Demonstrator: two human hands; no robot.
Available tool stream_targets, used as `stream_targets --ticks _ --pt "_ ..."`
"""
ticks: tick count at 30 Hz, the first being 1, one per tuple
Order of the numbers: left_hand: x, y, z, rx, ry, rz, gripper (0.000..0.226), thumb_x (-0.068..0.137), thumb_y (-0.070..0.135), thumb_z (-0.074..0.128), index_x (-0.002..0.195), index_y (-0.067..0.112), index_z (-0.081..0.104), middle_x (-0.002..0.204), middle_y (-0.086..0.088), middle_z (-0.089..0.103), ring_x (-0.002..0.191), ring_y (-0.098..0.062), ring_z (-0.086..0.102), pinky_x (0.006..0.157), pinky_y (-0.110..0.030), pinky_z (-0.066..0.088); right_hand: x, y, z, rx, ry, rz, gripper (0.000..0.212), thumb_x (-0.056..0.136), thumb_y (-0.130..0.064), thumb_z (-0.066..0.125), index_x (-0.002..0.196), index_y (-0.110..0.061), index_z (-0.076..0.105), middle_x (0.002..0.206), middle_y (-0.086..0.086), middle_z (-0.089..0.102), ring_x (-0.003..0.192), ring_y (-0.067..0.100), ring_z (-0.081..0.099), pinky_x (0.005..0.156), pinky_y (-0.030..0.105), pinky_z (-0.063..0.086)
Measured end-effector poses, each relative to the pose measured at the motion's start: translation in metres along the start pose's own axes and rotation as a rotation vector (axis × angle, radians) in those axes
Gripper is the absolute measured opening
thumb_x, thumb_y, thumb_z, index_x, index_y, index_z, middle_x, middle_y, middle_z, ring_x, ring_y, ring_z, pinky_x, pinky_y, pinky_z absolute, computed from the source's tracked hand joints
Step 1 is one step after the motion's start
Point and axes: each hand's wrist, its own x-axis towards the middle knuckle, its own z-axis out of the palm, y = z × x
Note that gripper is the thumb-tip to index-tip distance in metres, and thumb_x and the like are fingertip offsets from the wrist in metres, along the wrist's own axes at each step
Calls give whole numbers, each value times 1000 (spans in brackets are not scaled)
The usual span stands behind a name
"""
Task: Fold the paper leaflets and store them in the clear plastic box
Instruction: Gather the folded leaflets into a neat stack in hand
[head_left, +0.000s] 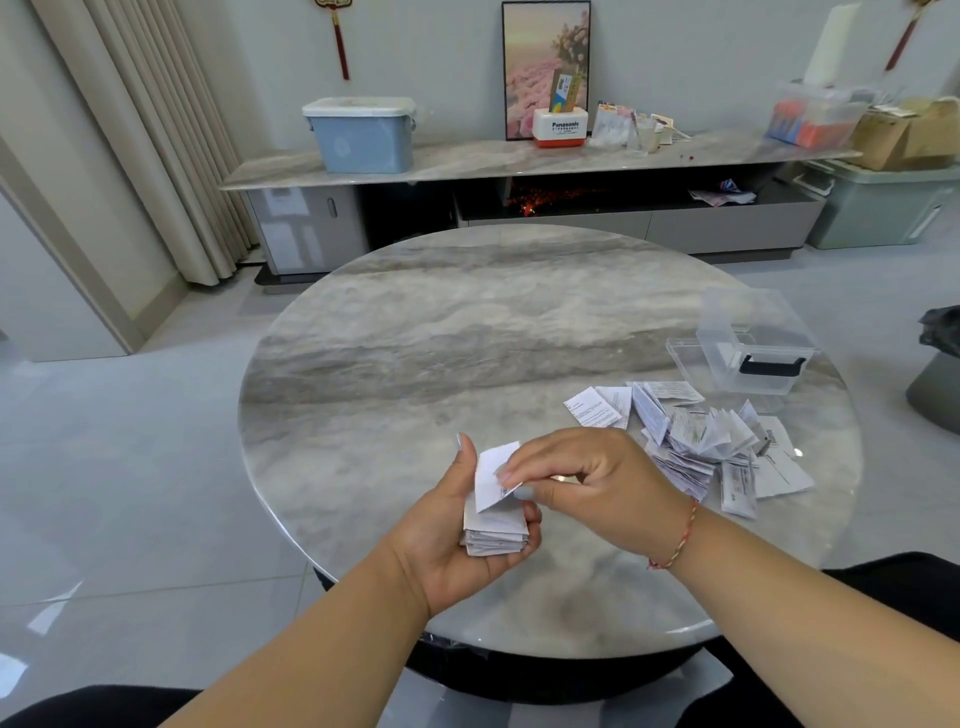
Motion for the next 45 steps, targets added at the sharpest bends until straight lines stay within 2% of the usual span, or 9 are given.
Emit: stream_targets --ticks 5,12,17,22,25,30,35,38,45 --pt "-5 -1 3 26 -69 65 61 75 58 53 88 1 70 80 -11 60 68 -18 57 65 -28 52 -2 9 8 -123 -25 -100 11 79 -24 67 85 -19 75 89 -10 73 96 5 60 87 21 47" --pt "-7 -5 -2 22 -32 65 22 80 18 61 95 1 62 77 -12 58 63 -19 55 60 -30 51 -4 2 4 -185 -142 -29 23 79 -30 56 85 -19 76 89 -15 71 105 8 52 93 28 39" --pt "-3 -3 -6 -12 80 124 35 75 4 60 111 4 56 73 -13 55 57 -19 49 56 -29 49 37 49 -37 -621 339 498 12 83 -23 59 87 -16 69 87 -2 68 90 18 60 71 27 43" --pt "0 -1 -4 6 131 134 35 70 5 64 104 6 57 74 -13 55 58 -19 49 63 -31 44 66 99 -50 -917 65 997 46 80 -26 65 117 -6 47 118 10 55 107 31 55 79 34 46" --pt "4 1 -4 12 143 145 38 70 7 65 106 8 56 74 -12 56 58 -19 50 64 -31 45 81 105 -47 -891 -8 1160 46 69 -23 72 110 -8 56 118 10 59 107 30 57 88 36 48" --pt "9 4 -7 34 177 165 34 69 10 67 102 9 57 74 -11 58 60 -19 52 65 -32 47 78 104 -46 -837 2 1099 32 91 -30 54 114 -7 59 123 12 59 115 29 52 96 33 39" --pt "19 5 -8 49 183 225 32 70 19 68 97 12 55 73 -9 57 60 -19 51 59 -30 50 53 57 -43 -186 332 831 26 85 -21 66 62 -17 54 53 -1 49 53 17 46 50 21 37" --pt "21 0 0 121 91 244 34 73 23 65 101 8 57 79 -11 63 66 -21 59 63 -31 52 22 14 -23 160 251 820 25 83 -14 68 61 -14 57 43 -2 43 40 10 36 35 15 27" --pt "26 -17 13 190 102 229 34 85 4 57 119 7 54 87 -18 66 73 -27 65 68 -37 53 -7 -7 2 115 207 795 11 88 -11 61 77 -14 64 48 -3 55 34 2 42 36 14 31"
